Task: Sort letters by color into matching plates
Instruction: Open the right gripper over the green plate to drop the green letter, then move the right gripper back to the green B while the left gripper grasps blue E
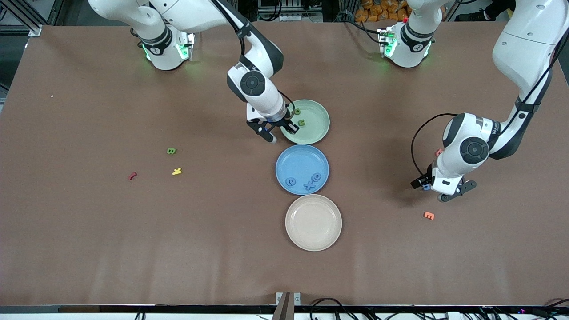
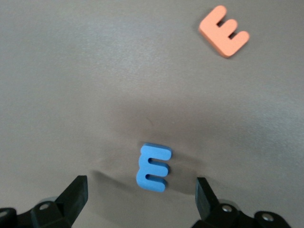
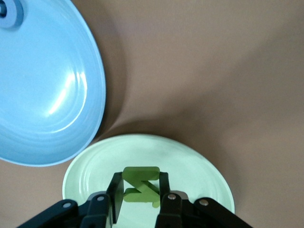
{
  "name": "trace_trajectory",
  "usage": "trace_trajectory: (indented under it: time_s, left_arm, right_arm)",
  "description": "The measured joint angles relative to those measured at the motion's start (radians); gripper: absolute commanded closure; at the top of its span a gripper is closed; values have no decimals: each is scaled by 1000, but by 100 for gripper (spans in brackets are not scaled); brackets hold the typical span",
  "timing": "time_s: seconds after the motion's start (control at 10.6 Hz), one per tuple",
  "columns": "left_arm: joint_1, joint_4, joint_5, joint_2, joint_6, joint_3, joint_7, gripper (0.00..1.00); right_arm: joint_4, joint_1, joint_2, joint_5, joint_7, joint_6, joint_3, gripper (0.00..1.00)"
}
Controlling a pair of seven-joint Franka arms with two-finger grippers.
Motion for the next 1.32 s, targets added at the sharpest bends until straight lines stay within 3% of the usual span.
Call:
trace_trajectory:
  time_s: [0.19, 0.75, 1.13, 1.32]
  left_arm:
    - [0, -3, 0, 0, 17, 0, 63, 0]
    - [14, -11, -41, 3, 36, 5, 202, 0]
    - [16, -11, -115, 3, 48, 6, 332, 0]
    - [15, -12, -115, 3, 50, 6, 340, 0]
  right_arm:
    - [5, 9, 3, 0, 14, 0, 0, 0]
    - [37, 9, 3, 1, 14, 17, -3, 0]
    - [41, -148, -166, 0, -113, -256, -11, 1]
    - [-14, -244, -239, -1, -266, -320, -14, 1]
